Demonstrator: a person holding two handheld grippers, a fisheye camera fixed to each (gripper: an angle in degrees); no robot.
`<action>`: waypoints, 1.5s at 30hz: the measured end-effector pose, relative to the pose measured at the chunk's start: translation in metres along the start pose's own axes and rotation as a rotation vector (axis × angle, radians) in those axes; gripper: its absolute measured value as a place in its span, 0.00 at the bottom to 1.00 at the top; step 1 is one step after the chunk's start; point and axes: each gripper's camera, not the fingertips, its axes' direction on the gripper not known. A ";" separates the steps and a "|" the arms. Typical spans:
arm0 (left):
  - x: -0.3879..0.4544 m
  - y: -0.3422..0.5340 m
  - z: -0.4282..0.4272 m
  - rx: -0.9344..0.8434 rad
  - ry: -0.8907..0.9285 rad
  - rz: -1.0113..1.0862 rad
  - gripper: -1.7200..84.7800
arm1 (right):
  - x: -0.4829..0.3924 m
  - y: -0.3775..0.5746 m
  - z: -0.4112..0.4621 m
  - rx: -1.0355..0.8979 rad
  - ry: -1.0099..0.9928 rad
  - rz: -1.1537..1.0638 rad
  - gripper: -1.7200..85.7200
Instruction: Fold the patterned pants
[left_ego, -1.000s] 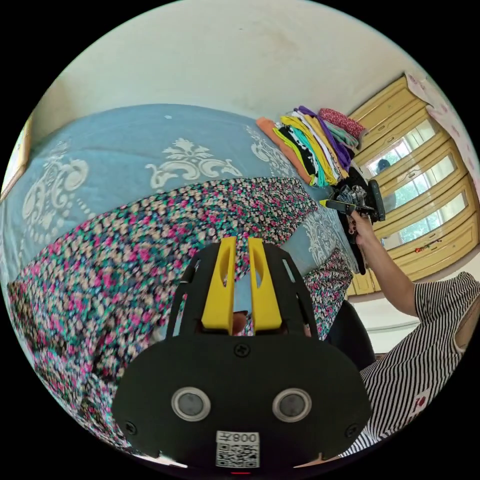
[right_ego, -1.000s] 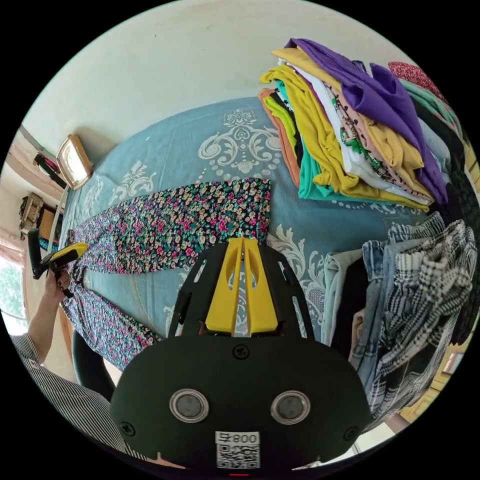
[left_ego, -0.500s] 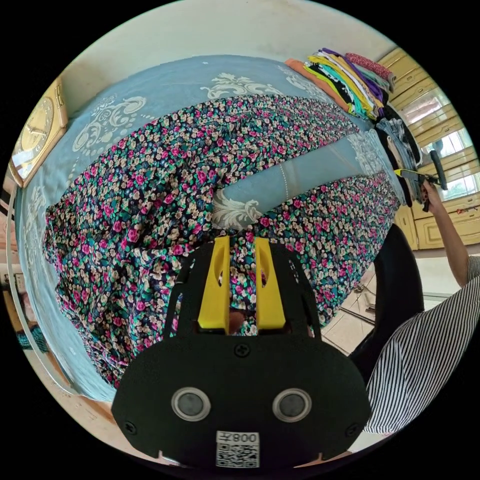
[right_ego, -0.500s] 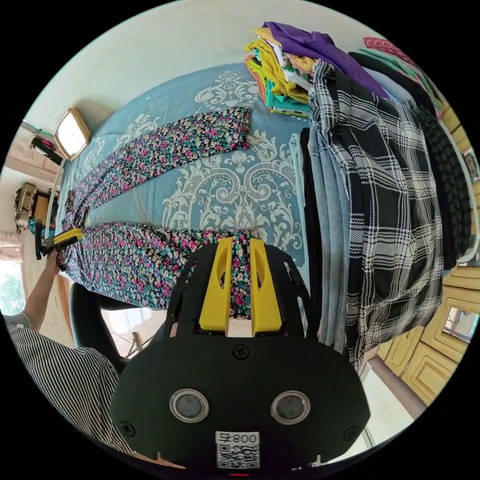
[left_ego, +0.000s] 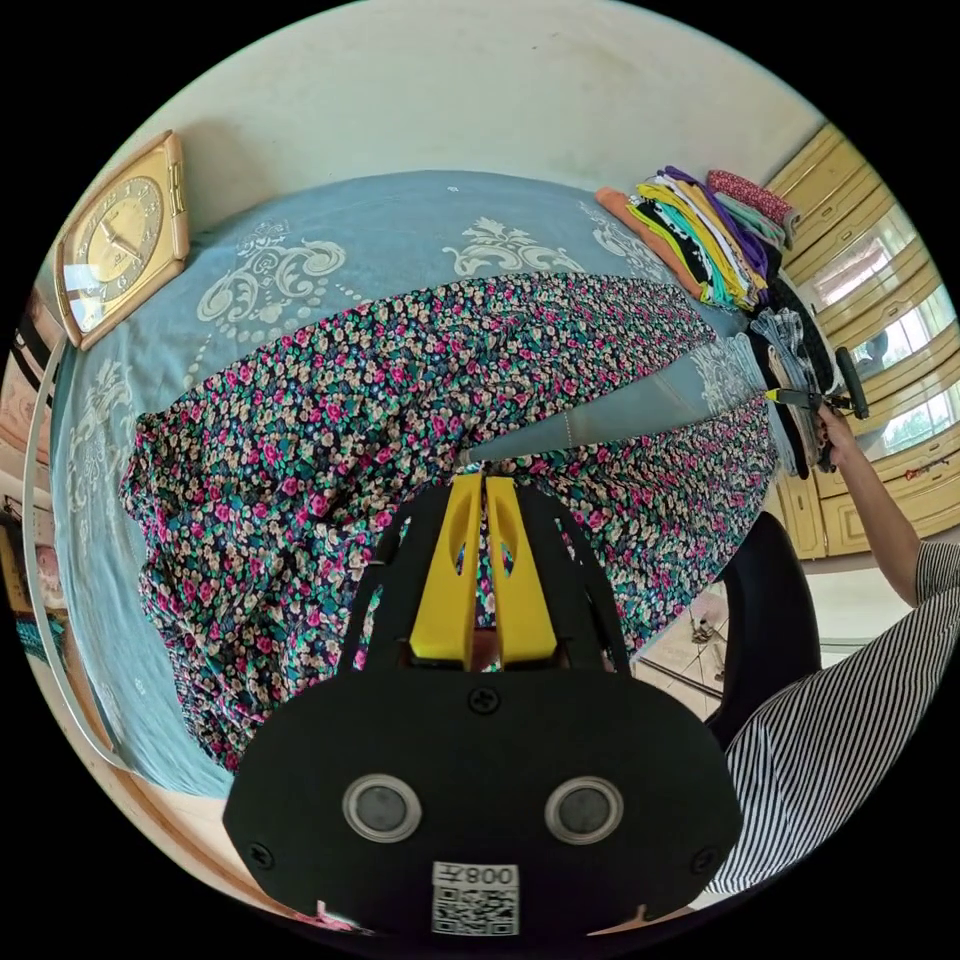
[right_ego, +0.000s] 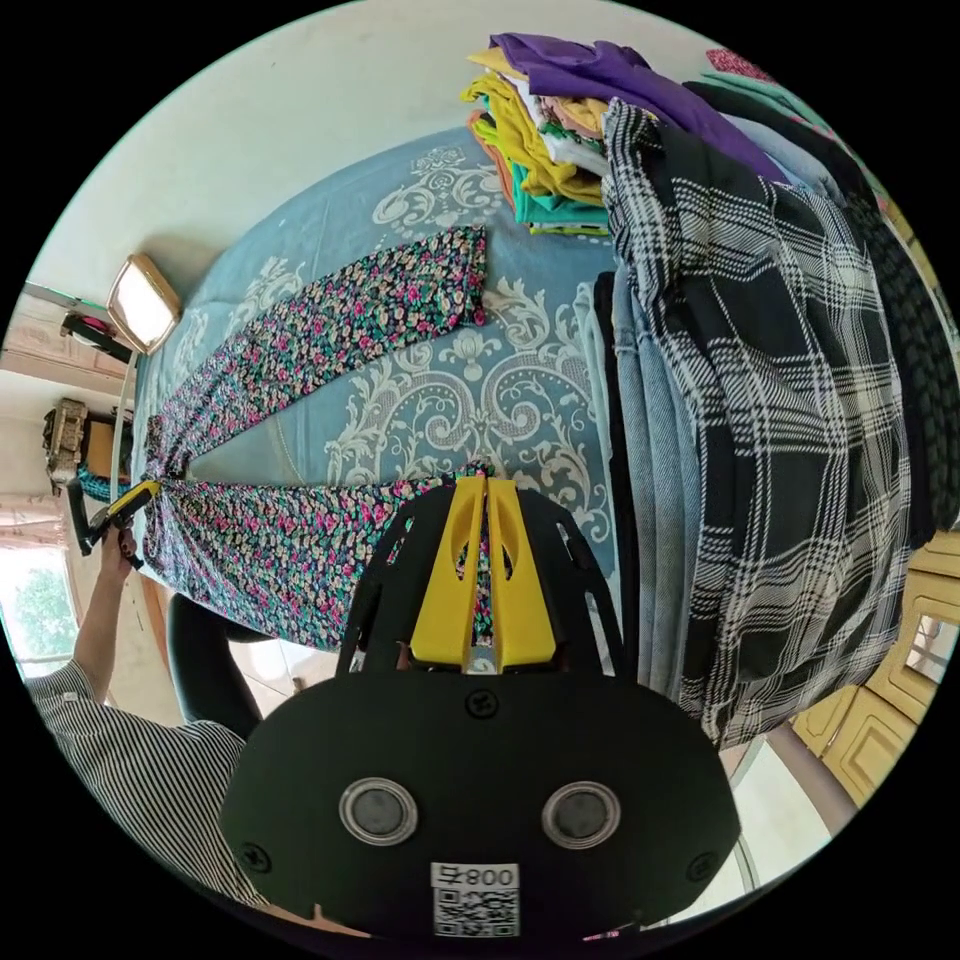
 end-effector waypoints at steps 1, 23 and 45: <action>-0.007 0.005 0.002 -0.010 0.001 -0.020 0.04 | 0.001 -0.003 0.001 -0.003 -0.001 0.002 0.03; -0.168 0.337 -0.085 0.118 0.059 -0.730 0.12 | 0.026 0.079 0.033 -0.073 -0.019 0.149 0.09; -0.266 0.441 -0.110 0.190 0.181 -0.868 0.03 | 0.021 0.057 0.087 -0.225 0.083 0.140 0.03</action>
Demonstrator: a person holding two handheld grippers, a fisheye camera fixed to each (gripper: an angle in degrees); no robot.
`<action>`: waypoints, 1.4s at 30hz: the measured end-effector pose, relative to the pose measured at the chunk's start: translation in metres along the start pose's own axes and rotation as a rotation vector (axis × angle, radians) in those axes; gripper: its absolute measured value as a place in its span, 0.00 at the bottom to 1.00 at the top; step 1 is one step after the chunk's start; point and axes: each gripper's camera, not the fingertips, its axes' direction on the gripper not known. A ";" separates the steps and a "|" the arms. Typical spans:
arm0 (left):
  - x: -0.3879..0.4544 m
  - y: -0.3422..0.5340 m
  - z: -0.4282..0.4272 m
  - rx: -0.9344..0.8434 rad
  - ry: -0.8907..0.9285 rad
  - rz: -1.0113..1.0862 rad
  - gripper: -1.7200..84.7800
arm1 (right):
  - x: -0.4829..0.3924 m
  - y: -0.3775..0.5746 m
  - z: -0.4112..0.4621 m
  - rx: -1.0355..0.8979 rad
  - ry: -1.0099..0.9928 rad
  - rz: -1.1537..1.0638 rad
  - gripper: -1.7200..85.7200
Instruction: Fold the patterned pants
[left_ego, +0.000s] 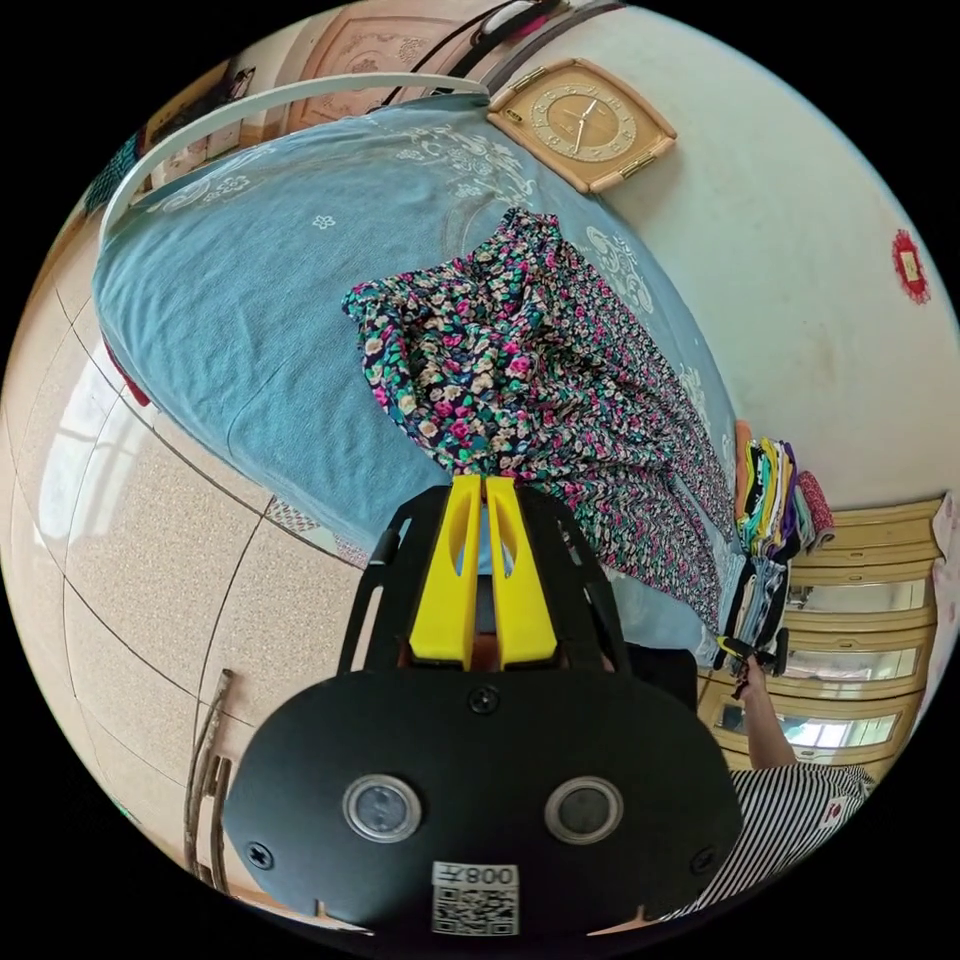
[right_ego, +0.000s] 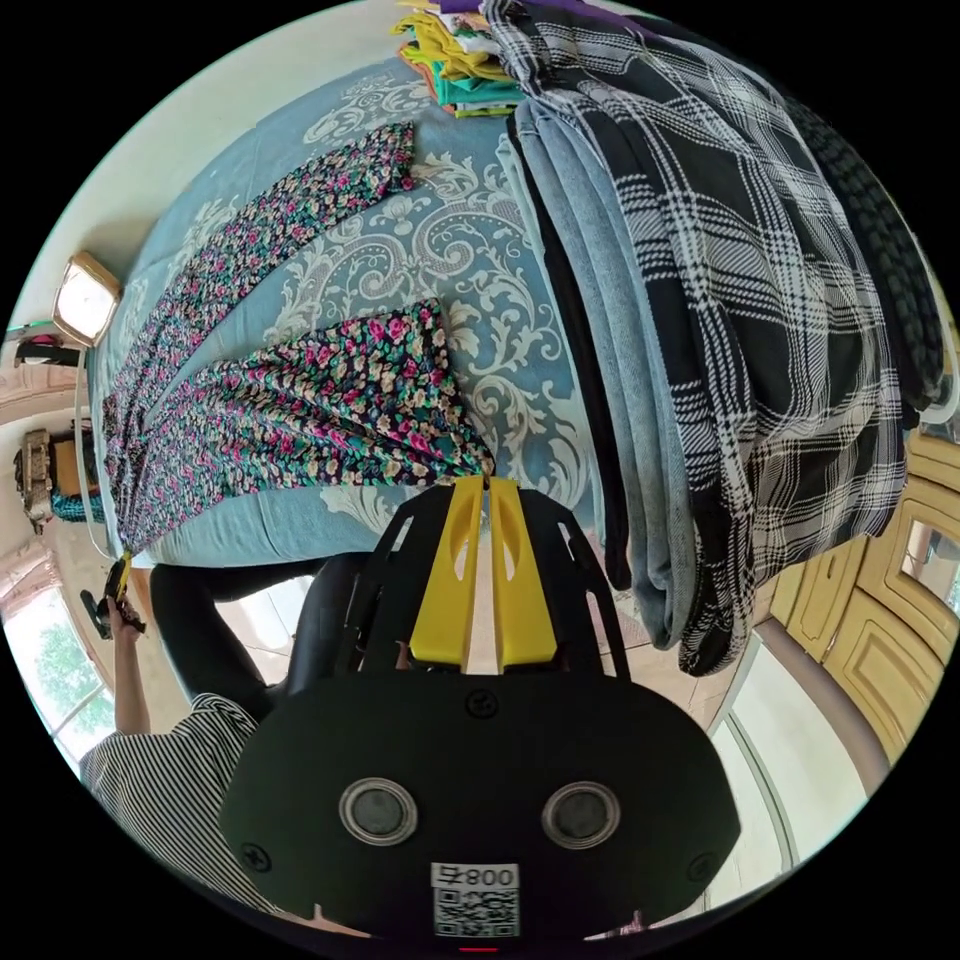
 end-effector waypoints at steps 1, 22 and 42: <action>-0.003 0.000 -0.003 0.022 0.022 -0.010 0.03 | 0.001 -0.002 0.002 -0.002 -0.011 0.009 0.03; 0.010 -0.012 -0.051 0.107 -0.090 0.048 0.04 | -0.045 -0.055 0.089 0.068 0.081 0.060 0.04; 0.262 -0.076 0.097 -0.267 -0.072 0.785 0.02 | -0.380 -0.155 0.277 0.122 -0.168 -0.707 0.02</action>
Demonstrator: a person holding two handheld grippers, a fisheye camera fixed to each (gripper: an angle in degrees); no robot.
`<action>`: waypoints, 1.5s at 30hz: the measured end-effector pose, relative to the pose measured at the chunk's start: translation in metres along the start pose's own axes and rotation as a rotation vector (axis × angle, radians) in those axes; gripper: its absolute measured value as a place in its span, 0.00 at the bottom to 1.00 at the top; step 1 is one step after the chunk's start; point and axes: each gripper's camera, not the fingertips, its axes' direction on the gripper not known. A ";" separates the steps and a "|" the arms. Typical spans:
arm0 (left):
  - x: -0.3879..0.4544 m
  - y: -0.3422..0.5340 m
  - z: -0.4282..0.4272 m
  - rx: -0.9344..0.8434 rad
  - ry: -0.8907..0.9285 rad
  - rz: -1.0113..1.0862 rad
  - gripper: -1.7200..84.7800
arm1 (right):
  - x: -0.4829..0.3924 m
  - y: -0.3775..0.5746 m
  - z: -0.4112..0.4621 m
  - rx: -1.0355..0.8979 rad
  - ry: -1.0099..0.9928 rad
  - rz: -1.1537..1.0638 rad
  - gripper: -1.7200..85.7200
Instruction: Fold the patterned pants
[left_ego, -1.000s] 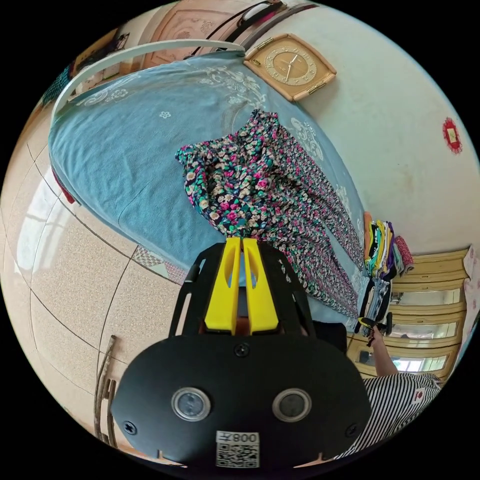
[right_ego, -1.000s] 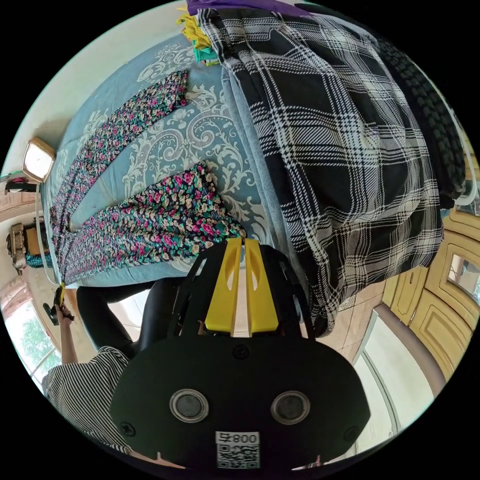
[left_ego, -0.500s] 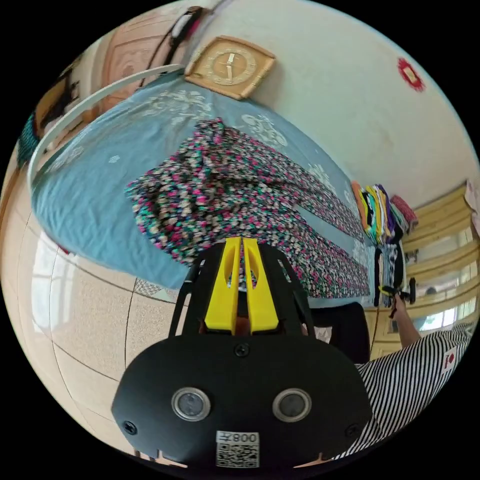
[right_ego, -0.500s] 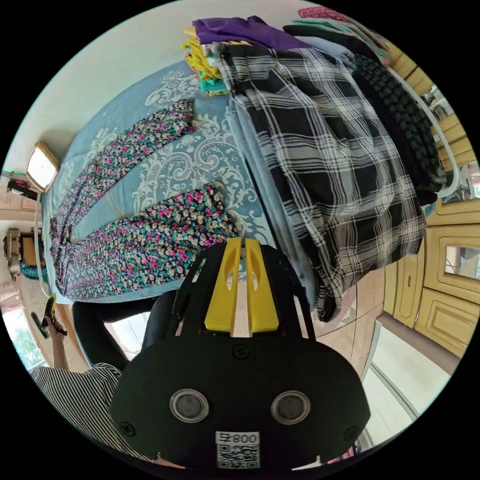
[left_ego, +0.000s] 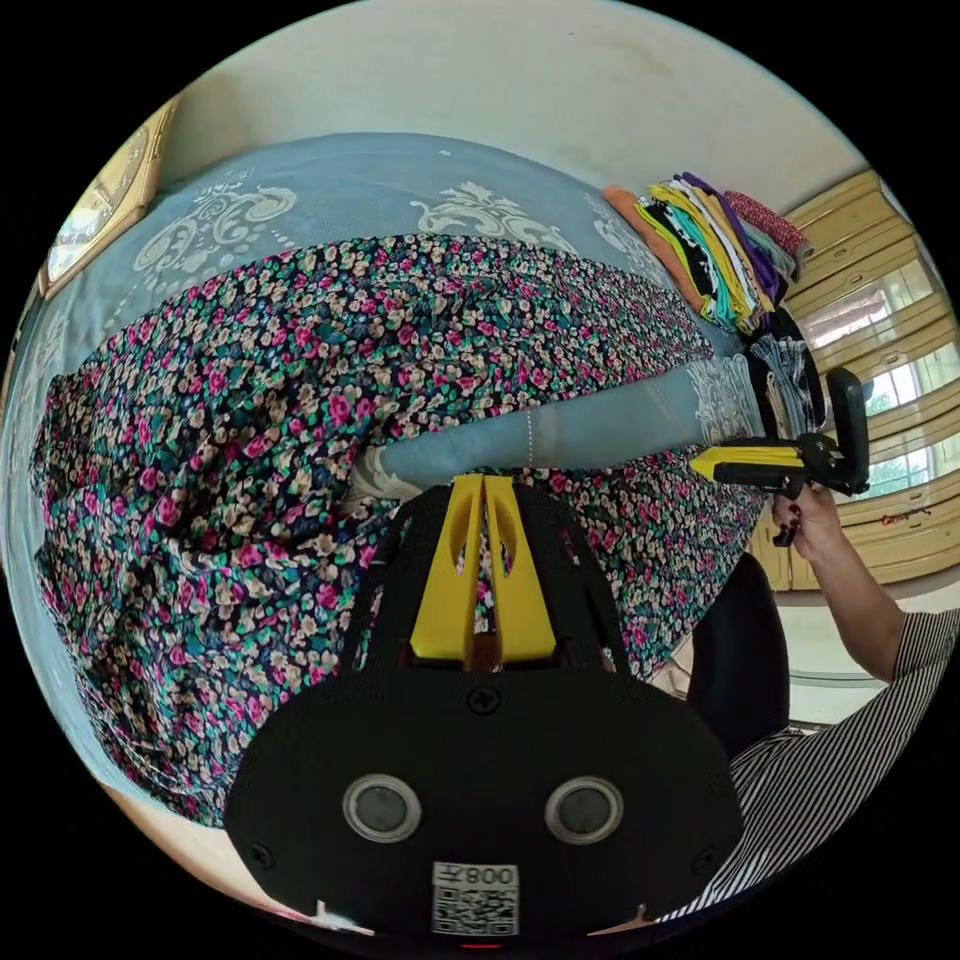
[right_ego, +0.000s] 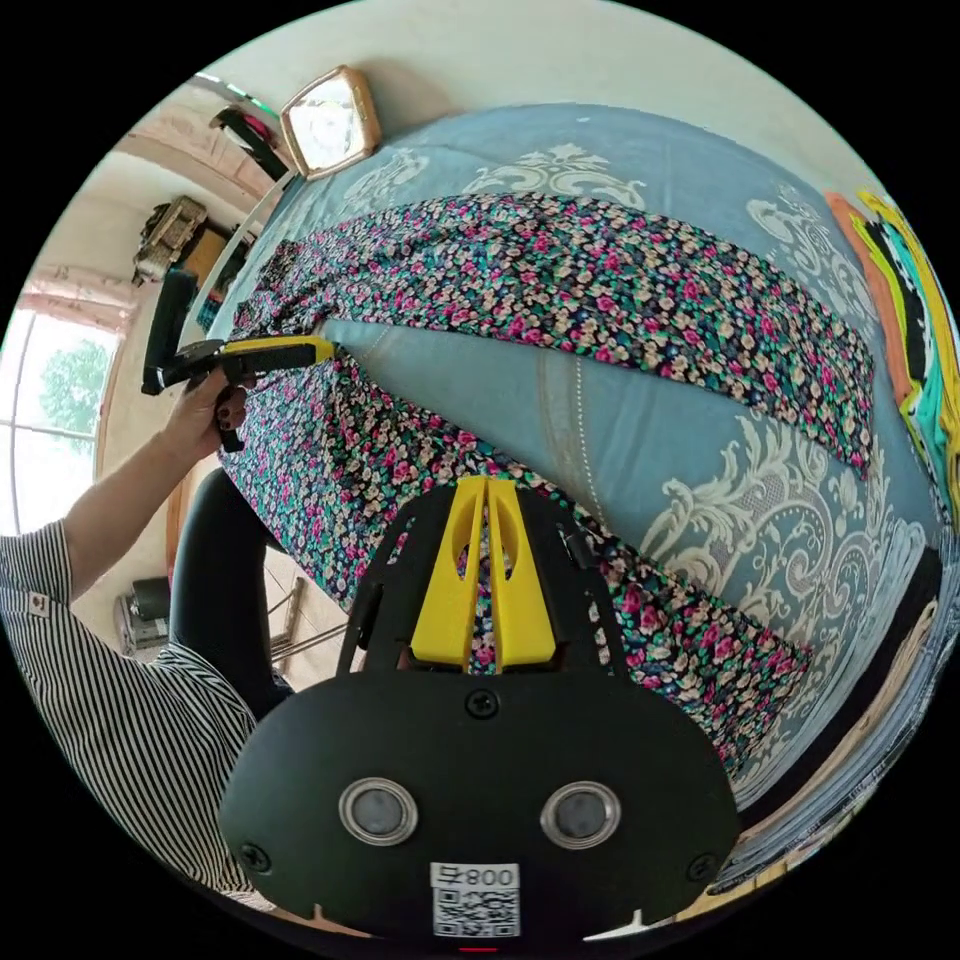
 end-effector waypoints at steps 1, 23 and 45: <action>-0.002 0.004 -0.007 0.041 0.024 -0.016 0.02 | -0.004 -0.005 0.009 -0.014 0.010 -0.012 0.02; -0.202 -0.009 -0.152 0.221 -0.238 -0.491 0.13 | -0.161 -0.316 0.237 0.083 0.121 -0.398 0.08; -0.224 -0.004 -0.182 0.232 -0.325 -0.490 0.11 | -0.191 -0.420 0.432 -0.018 0.324 -0.376 0.02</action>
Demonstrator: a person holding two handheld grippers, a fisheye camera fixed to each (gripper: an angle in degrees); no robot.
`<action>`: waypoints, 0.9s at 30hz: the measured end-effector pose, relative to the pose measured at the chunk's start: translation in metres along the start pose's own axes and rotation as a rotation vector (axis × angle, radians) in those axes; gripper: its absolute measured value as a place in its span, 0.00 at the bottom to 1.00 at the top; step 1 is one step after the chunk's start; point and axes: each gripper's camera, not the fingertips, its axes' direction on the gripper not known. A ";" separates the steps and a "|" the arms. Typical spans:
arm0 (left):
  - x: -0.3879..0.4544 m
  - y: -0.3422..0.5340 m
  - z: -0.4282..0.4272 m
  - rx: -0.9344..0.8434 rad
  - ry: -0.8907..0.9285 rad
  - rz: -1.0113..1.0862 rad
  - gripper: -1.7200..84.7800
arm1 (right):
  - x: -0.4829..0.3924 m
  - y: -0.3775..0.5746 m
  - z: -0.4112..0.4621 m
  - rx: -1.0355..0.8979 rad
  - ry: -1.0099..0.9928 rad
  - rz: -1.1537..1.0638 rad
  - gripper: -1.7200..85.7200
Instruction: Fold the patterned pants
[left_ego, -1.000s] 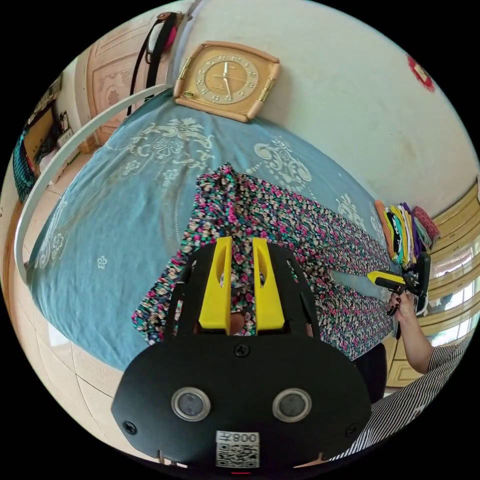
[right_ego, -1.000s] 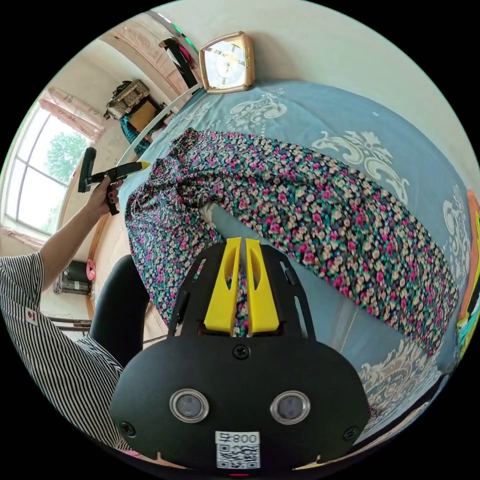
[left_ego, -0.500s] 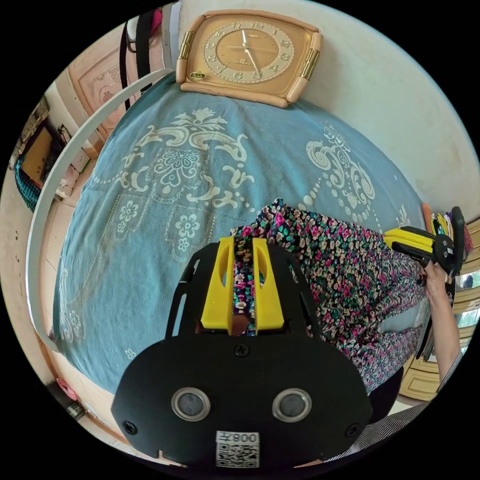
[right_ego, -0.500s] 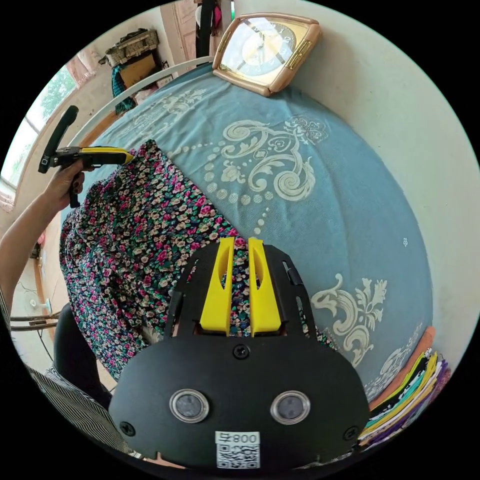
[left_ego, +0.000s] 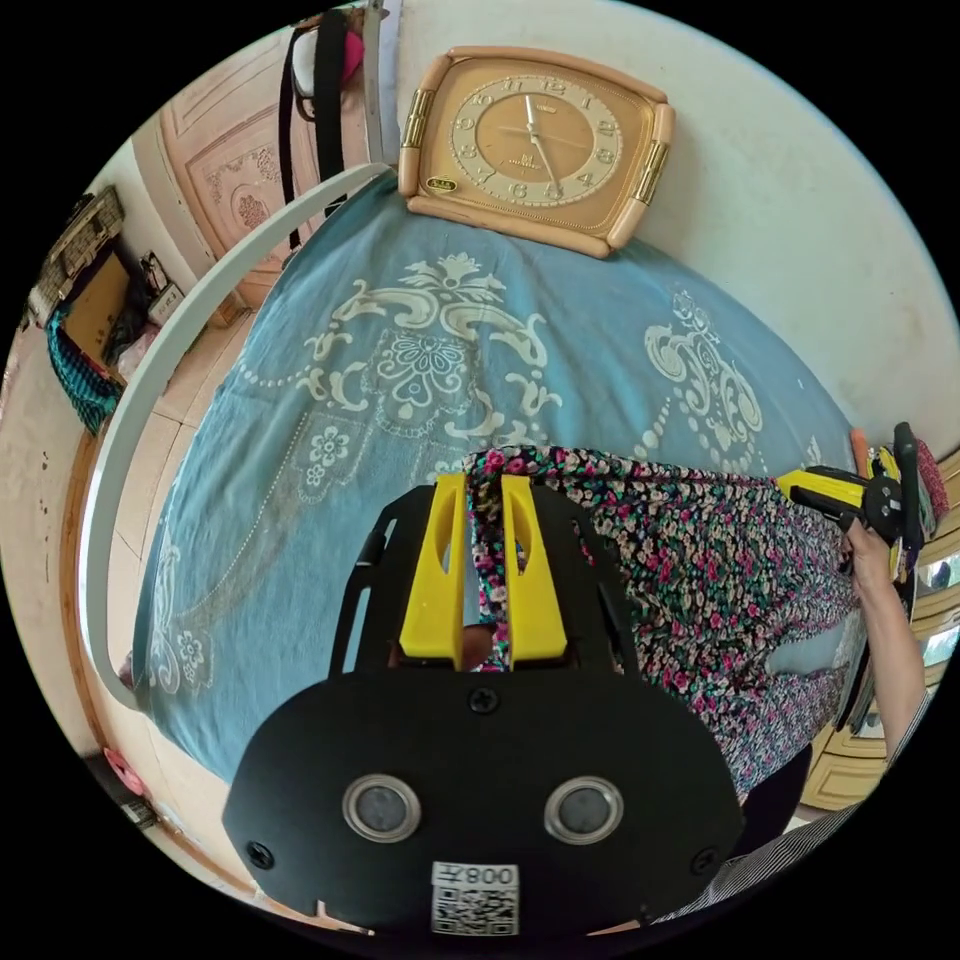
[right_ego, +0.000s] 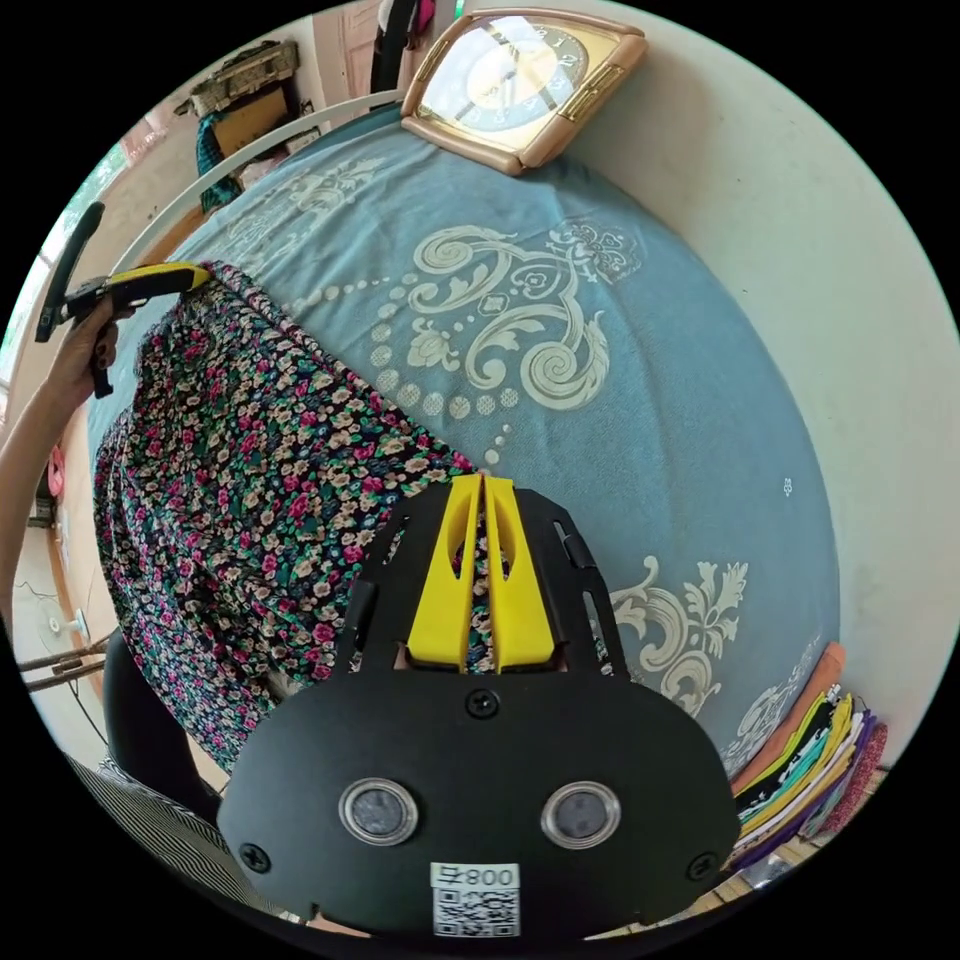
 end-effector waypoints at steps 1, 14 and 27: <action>-0.004 0.010 -0.007 0.013 0.020 0.005 0.12 | 0.001 0.001 0.001 0.013 -0.005 0.011 0.02; -0.021 0.141 -0.017 -0.130 0.067 -0.042 0.09 | -0.139 0.102 0.034 0.144 -0.346 -0.180 0.03; 0.003 0.165 -0.039 0.125 -0.016 -0.087 0.09 | -0.182 0.156 0.066 0.114 -0.387 -0.171 0.02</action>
